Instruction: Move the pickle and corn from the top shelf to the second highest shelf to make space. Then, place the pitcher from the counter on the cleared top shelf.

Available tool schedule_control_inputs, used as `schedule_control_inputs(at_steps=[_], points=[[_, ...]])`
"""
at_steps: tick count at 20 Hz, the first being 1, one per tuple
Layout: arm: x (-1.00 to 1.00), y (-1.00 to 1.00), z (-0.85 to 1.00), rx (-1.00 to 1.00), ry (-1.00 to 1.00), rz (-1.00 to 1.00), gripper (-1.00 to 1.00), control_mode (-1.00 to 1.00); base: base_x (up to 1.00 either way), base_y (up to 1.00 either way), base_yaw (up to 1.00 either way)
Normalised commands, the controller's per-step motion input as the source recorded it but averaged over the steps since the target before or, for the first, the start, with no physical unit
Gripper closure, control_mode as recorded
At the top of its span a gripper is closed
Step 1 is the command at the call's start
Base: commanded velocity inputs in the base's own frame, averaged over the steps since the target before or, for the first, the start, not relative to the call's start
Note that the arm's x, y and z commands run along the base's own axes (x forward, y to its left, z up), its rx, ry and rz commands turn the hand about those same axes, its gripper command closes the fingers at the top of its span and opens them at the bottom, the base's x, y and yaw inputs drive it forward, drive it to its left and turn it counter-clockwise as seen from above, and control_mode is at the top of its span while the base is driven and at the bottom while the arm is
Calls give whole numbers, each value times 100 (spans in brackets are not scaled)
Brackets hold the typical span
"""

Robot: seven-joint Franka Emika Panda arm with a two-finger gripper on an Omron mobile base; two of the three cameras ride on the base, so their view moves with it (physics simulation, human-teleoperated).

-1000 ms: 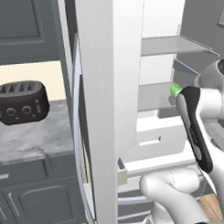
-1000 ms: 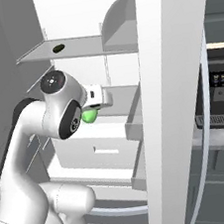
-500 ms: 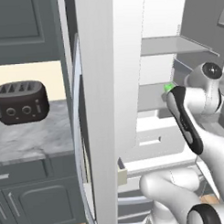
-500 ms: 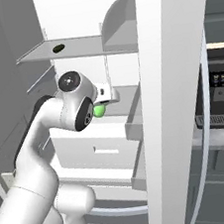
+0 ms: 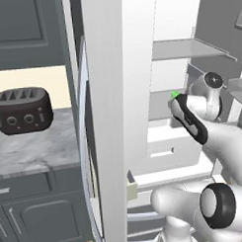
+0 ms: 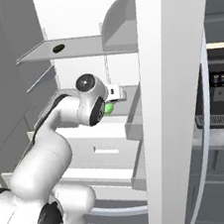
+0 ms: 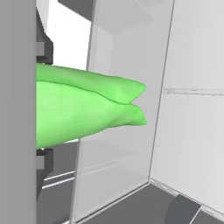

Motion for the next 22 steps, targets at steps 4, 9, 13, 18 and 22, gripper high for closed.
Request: schedule_control_inputs(at_steps=[4,9,13,18,22], points=[[69,-9,-54,0,0,0,100,-100,0,0,0],[62,-23,-49,2,0,1,100,-100,0,0,0],[64,-34,-20,6,0,2,100,-100,0,0,0],[79,-18,0,8,0,3,100,-100,0,0,0],[83,-1,-3,3,0,4,100,-100,0,0,0]])
